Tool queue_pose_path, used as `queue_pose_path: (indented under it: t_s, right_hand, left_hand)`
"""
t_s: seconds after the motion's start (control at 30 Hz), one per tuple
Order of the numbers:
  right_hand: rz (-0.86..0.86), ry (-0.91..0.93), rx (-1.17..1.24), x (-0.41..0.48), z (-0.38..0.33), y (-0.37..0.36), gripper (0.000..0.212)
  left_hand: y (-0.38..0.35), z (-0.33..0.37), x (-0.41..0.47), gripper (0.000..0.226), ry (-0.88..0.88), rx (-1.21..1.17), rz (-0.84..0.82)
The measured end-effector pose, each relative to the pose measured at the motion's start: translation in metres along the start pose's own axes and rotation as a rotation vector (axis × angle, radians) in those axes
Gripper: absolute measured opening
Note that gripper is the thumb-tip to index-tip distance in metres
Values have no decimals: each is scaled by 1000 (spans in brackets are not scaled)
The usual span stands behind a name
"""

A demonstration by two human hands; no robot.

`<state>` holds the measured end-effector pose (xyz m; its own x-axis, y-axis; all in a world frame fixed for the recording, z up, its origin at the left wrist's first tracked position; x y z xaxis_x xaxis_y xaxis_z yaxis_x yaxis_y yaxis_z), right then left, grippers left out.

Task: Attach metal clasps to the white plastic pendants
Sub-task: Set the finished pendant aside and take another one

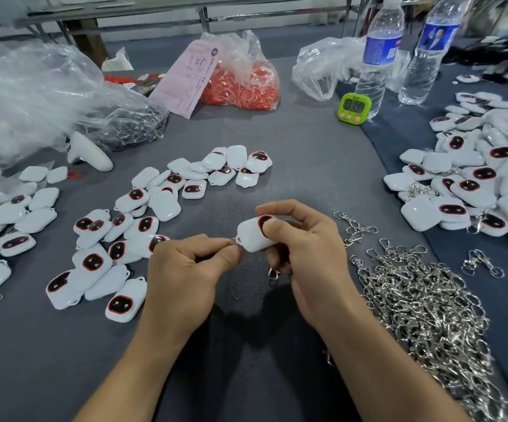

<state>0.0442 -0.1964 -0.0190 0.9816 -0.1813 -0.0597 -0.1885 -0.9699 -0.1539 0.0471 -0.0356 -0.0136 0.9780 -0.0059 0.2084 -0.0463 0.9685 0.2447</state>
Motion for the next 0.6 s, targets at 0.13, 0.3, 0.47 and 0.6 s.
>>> queue_pose_path:
  t_s: [0.13,0.3,0.47,0.6]
  right_hand:
    - [55,129,-288,0,5,0,25]
    - [48,221,-488,-9,6,-7,23]
    - [108,74,-231,4,0,11,25]
    - [313,-51,610,17,-16,58,17]
  left_hand:
    - [-6,1,-7,15,-139,393,-50]
    - [-7,1,-11,20,-315,718,-73]
    - [-1,-2,-5,22,-167,428,133]
    - [6,-5,-1,36,-121,485,119]
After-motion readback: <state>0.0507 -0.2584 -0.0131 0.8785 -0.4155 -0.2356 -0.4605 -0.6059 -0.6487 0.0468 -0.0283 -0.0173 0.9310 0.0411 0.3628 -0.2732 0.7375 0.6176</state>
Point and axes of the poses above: each hand's wrist, its own x-axis towards the middle knuckle, its own y-axis out of the back of the hand, z = x × y, the point moved 3 cm from there along x, towards the middle knuckle, and after that the axes turned 8 degrees about -x, right-handed, at the moved point
